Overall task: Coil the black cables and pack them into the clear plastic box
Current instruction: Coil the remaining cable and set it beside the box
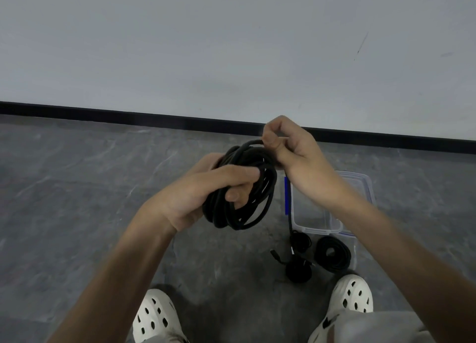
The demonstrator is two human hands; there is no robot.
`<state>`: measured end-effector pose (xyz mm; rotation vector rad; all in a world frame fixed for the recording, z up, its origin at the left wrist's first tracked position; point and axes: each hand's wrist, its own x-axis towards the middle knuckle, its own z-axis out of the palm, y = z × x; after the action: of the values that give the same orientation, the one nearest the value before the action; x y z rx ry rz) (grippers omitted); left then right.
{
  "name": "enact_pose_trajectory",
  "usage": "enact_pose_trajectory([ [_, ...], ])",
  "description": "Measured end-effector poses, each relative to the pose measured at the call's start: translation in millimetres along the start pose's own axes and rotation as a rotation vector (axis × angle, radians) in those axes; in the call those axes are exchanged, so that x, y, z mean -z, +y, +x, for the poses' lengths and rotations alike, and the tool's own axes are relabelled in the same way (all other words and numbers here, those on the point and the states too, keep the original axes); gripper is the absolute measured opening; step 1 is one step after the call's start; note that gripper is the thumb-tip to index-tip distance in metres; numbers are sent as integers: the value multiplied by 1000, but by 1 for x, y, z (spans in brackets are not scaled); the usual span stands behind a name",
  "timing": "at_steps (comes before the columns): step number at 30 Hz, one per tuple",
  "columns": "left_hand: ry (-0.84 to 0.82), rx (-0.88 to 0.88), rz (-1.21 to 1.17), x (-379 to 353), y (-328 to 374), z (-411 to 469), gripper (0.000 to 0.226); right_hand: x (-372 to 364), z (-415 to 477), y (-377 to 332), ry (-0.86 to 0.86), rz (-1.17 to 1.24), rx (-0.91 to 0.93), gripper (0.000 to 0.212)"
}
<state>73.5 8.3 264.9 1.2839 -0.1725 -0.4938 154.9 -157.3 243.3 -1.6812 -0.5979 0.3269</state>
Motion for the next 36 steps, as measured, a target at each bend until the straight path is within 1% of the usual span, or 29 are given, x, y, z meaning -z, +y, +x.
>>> enact_pose_trajectory([
  [2, 46, -14, -29, 1, 0, 0, 34, -1, 0, 2, -9, 28, -44, 22],
  [4, 75, -37, 31, 1, -1, 1, 42, -2, -1, 2, -18, 57, -79, 27],
  [6, 93, -65, 74, 2, -1, 1, 41, -3, 0, 4, -26, 22, -95, 29],
  [8, 136, -89, 24, 4, 1, 1, 33, -4, -1, 6, -37, -38, -92, 27],
  [12, 187, -145, -113, 6, 3, 0, 10, -11, -4, 8, -53, 23, -124, 18],
  [14, 194, -159, -118, 5, 2, 1, 6, -13, -4, 8, -36, 4, -136, 21],
  [17, 226, -190, -108, 5, 0, 3, 11, -15, -4, 9, -29, -45, -222, 28],
  [20, 286, -236, -124, 4, 2, 5, 19, -18, -5, 12, -80, -28, -240, 25],
  [23, 356, -289, -137, 1, 3, 8, 22, -19, -7, 12, -123, -34, -273, 25],
  [25, 405, -315, -171, 1, 1, 10, 21, -24, -10, 12, -150, -100, -273, 26],
  [27, 453, -327, -143, 1, -1, 12, 19, -28, -12, 10, -173, -134, -270, 29],
  [33, 545, -352, -79, -2, -3, 13, 12, -30, -10, 7, -200, -78, -361, 21],
  [36, 598, -364, -48, -4, -4, 14, 12, -31, -12, 4, -225, -16, -403, 25],
])
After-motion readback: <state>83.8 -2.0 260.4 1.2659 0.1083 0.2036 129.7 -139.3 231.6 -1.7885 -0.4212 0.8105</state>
